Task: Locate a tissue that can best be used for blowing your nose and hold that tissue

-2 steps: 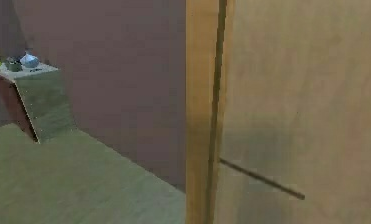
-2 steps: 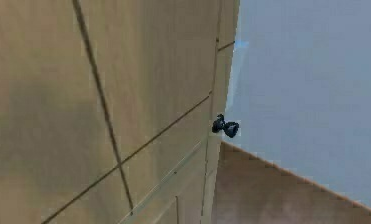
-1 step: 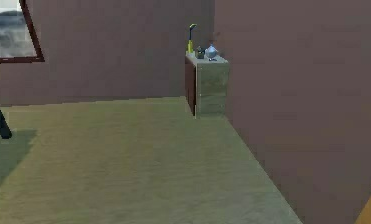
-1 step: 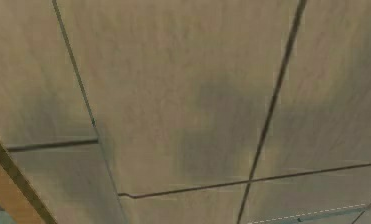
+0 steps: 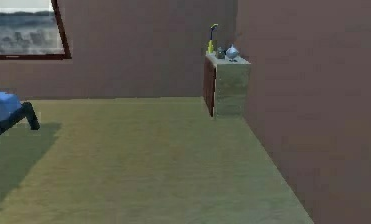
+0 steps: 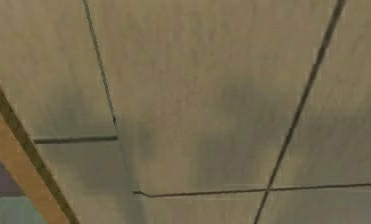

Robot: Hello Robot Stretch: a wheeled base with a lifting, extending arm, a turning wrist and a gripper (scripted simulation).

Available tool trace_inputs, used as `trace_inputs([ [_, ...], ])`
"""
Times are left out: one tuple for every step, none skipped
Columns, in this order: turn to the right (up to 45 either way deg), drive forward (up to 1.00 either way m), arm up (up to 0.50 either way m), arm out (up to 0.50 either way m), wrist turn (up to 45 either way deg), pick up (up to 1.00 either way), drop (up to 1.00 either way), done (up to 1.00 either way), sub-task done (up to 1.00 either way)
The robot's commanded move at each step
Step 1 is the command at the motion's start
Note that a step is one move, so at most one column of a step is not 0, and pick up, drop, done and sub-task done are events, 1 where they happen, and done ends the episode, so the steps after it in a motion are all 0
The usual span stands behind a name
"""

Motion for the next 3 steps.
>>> trace_inputs([
  [0.0, 1.00, 0.00, 0.00, 0.0, 0.00, 0.00, 0.00, 0.00],
  [0.0, 1.00, 0.00, 0.00, 0.0, 0.00, 0.00, 0.00, 0.00],
  [-12.0, 0.00, 0.00, 0.00, 0.0, 0.00, 0.00, 0.00, 0.00],
])
